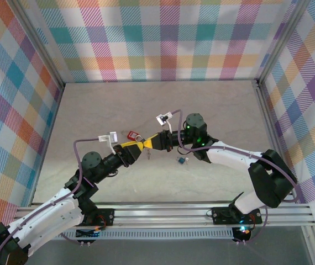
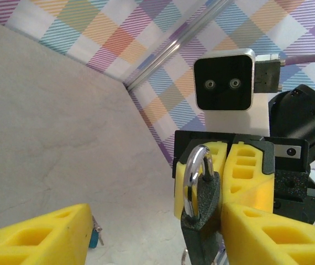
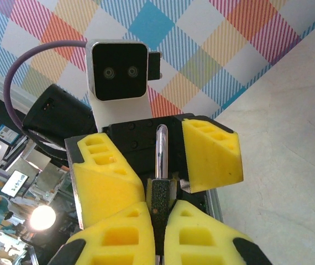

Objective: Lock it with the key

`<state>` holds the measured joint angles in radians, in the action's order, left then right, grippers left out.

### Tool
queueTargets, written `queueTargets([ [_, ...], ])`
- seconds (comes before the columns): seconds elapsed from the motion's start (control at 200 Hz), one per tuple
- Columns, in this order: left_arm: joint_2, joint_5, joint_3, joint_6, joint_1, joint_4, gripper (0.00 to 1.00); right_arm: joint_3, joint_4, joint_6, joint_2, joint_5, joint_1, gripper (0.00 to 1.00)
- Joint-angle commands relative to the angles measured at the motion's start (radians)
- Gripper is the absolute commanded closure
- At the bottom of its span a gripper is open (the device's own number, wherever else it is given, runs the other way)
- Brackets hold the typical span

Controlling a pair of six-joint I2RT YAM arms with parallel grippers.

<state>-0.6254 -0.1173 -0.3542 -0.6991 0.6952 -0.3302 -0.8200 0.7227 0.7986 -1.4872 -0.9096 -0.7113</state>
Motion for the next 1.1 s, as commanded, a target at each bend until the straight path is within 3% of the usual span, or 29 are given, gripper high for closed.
queueTargets([
  [0.0, 0.004, -0.072, -0.033, -0.038, -0.045, 0.046, 0.37, -0.005, -0.011, -0.05, 0.033, -0.032, 0.006, 1.0],
  [0.36, -0.097, -0.391, -0.082, -0.212, -0.246, -0.017, 0.31, -0.002, -0.146, -0.14, 0.061, -0.07, 0.006, 1.0],
  [0.52, -0.141, -0.477, -0.065, -0.258, -0.253, -0.136, 0.33, -0.001, -0.149, -0.143, 0.058, -0.072, 0.006, 1.0],
  [0.68, -0.148, -0.528, -0.049, -0.296, -0.253, -0.231, 0.41, -0.006, -0.148, -0.143, 0.049, -0.078, 0.006, 1.0],
  [1.095, -0.146, -0.614, -0.044, -0.256, -0.253, -0.19, 0.59, -0.021, -0.156, -0.132, 0.041, -0.079, 0.006, 1.0],
])
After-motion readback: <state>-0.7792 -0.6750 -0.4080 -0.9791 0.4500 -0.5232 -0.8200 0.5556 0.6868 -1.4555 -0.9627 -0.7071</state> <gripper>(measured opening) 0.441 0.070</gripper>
